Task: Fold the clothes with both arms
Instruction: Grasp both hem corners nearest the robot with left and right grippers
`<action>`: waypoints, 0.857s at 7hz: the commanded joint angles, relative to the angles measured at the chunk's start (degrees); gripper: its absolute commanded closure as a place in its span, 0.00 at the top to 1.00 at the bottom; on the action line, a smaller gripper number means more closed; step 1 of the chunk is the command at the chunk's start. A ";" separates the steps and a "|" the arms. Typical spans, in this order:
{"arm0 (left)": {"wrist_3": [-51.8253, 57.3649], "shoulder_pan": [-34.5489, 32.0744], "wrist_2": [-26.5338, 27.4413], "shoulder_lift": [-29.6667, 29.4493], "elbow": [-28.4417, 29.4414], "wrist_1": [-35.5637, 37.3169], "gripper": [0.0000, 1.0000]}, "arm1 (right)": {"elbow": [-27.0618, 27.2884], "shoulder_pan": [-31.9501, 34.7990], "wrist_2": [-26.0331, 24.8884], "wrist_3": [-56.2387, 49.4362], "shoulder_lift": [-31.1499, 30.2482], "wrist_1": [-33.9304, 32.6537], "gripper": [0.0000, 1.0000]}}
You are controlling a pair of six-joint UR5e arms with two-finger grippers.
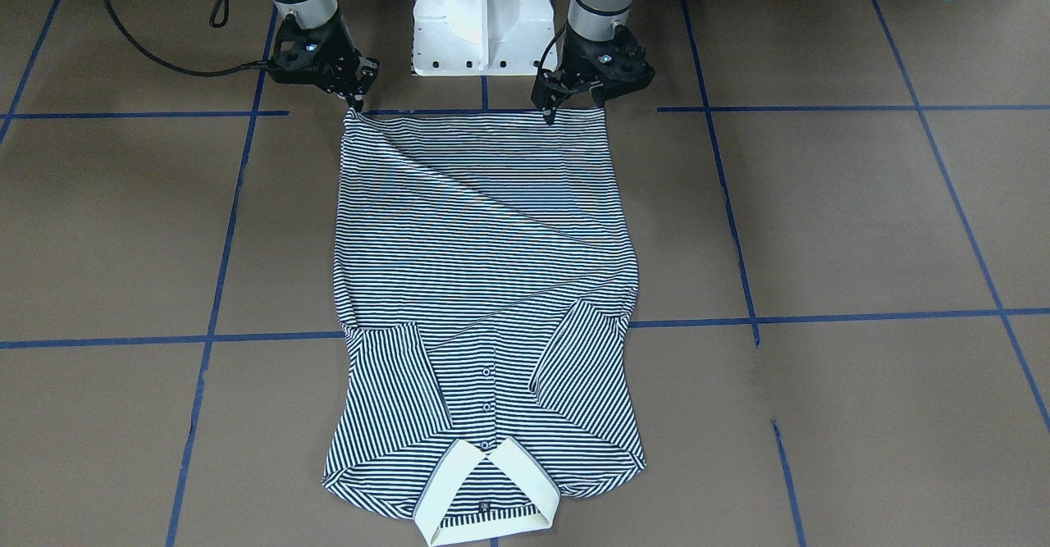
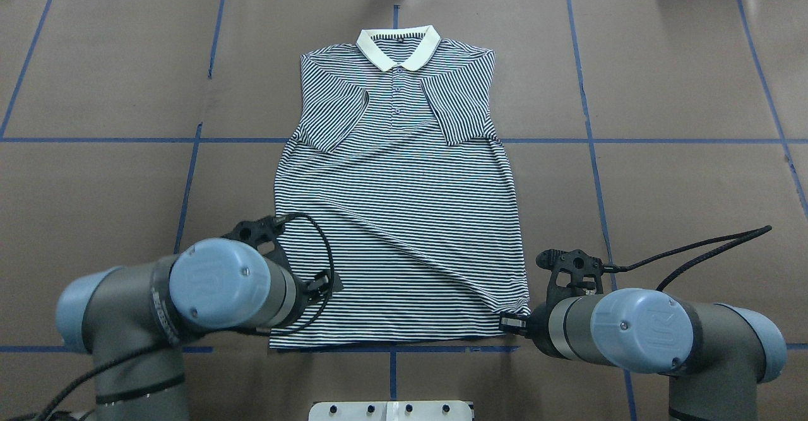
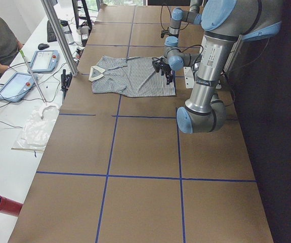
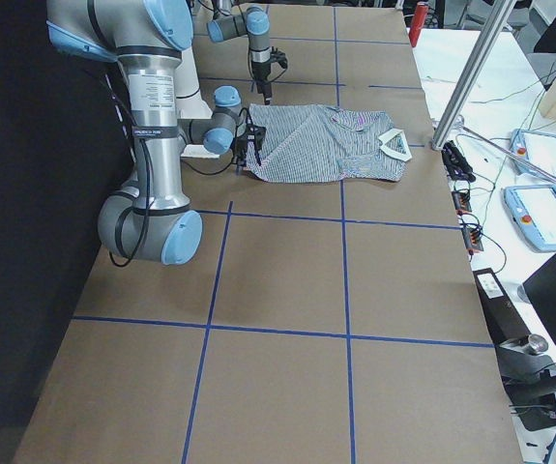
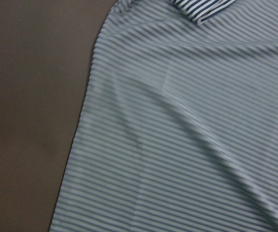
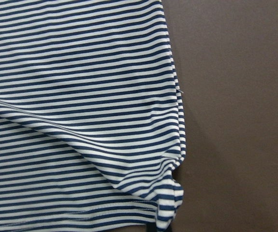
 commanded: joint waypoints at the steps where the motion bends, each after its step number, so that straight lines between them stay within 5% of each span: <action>1: -7.50 6.29 5.17 4.49 0.40 0.04 0.99 | 0.15 0.47 0.10 0.00 0.35 0.14 0.00; 6: -7.51 5.78 5.27 3.89 2.43 -1.02 0.96 | 0.49 1.26 0.28 0.00 0.27 0.14 0.00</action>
